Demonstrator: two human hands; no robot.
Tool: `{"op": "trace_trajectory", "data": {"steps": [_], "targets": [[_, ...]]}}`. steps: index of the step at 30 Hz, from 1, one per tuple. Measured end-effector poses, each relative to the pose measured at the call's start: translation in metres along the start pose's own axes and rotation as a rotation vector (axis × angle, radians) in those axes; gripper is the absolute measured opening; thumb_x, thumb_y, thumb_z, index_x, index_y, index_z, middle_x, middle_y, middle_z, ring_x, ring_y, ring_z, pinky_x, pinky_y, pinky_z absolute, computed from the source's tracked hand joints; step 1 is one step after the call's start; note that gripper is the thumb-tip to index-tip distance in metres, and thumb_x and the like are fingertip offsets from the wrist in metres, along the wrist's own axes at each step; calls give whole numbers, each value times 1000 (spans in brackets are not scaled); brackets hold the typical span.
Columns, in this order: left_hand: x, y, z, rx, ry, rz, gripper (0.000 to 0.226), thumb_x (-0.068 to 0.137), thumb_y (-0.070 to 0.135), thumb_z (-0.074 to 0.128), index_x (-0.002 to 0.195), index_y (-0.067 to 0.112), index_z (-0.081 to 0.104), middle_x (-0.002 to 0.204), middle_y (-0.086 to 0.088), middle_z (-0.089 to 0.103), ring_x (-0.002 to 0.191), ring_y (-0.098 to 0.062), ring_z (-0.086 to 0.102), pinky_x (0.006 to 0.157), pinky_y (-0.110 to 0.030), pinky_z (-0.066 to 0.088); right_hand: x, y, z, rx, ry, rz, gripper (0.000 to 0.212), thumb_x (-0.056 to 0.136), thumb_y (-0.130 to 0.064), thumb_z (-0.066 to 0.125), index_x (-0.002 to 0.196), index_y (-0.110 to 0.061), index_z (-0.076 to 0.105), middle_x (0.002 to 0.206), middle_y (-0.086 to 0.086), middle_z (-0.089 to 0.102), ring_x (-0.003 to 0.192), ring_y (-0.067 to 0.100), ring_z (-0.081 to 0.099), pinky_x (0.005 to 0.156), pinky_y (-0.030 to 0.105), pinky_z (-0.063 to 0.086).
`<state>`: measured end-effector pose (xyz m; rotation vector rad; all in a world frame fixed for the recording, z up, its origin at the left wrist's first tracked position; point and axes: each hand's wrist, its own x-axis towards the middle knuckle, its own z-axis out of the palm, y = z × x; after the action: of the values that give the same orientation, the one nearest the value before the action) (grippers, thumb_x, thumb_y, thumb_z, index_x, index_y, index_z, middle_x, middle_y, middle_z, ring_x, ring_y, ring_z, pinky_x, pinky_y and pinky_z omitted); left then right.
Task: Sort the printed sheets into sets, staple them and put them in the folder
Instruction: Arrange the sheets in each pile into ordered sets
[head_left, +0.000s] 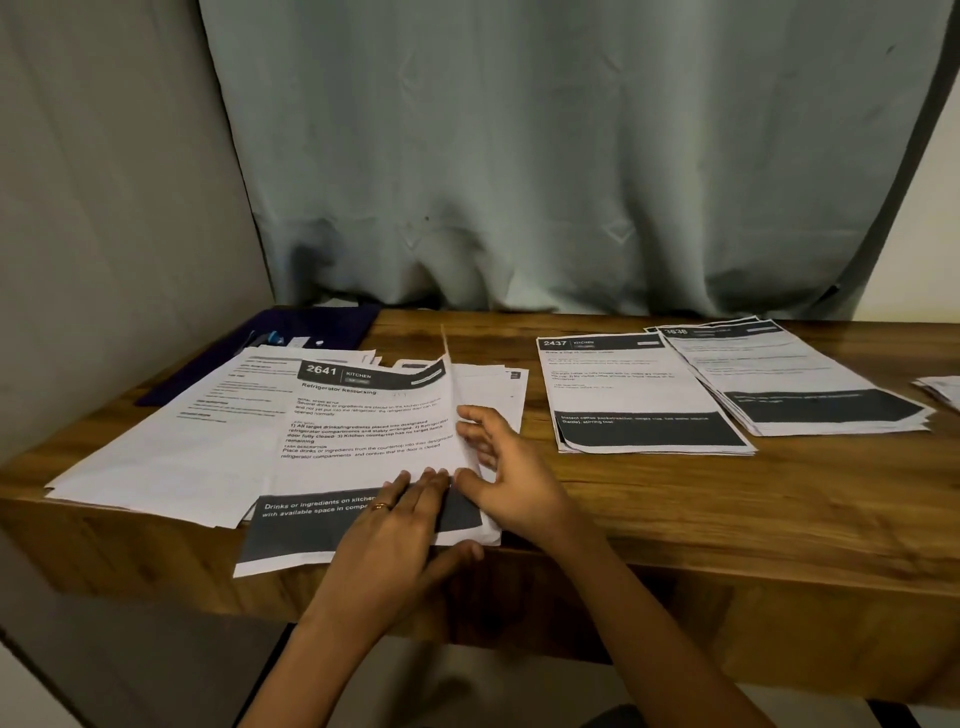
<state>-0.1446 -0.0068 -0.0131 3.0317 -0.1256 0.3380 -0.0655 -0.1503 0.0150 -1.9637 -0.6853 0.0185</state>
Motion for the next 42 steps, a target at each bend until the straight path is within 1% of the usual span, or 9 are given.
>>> {"op": "trace_trajectory", "data": {"steps": [4,8,12,16,21,26,31,36,42], "targets": [[1,1,-4,1,-30,-4,131,47,92,-24,153,24,10,159,5,19,148,-18,13,118,-29,12,1,2,-8,-208,173,123,55,91,-13,58,141,-13,36,137,3,53,125,20,51,90,18,43],[3,-2,-15,-60,-53,-3,117,55,95,-10,152,33,10,159,7,17,147,-14,15,118,-31,1,3,4,-11,-328,165,249,53,90,-25,59,136,-7,39,131,9,55,124,30,45,105,40,39],[10,-23,-31,23,76,-394,106,68,89,-6,153,28,13,161,-7,11,147,-31,10,117,-50,-1,3,-3,-13,-326,109,284,55,92,-31,59,138,-11,37,137,4,49,129,28,37,105,40,36],[14,-34,-40,11,-89,-712,108,68,82,5,153,16,3,158,-23,11,145,-43,10,115,-56,-1,5,-6,-11,-293,78,301,56,91,-30,62,137,-11,37,138,2,47,129,27,37,102,38,36],[19,-31,-32,-50,-174,-703,111,65,83,5,153,17,1,156,-18,22,144,-41,17,114,-58,-1,4,-6,-8,-335,88,301,53,85,-31,68,128,-11,45,130,4,52,122,27,45,102,40,41],[23,-26,-33,-54,-174,-637,97,79,81,15,153,19,4,158,-12,22,144,-39,17,113,-60,-2,-2,-9,-8,-352,92,294,40,83,-22,67,117,-9,49,116,6,57,115,30,49,92,37,44],[29,-31,-36,-210,-145,-588,90,83,78,27,153,23,11,158,-10,20,144,-41,11,112,-63,2,-12,-23,-12,-387,69,254,50,89,-16,62,134,-8,44,136,9,49,126,26,43,110,38,29],[36,-34,-31,-128,-171,-707,98,78,84,27,149,18,17,156,-23,12,142,-47,10,113,-60,10,-16,-26,-10,-364,69,248,49,89,-12,62,135,-10,45,136,9,49,125,26,45,110,42,31],[38,-20,-24,-76,-161,-679,101,77,85,27,149,14,19,153,-26,20,141,-43,18,114,-53,18,-17,-25,-10,-352,94,303,53,86,-9,64,134,-11,42,137,6,49,126,27,44,106,36,37]]}}
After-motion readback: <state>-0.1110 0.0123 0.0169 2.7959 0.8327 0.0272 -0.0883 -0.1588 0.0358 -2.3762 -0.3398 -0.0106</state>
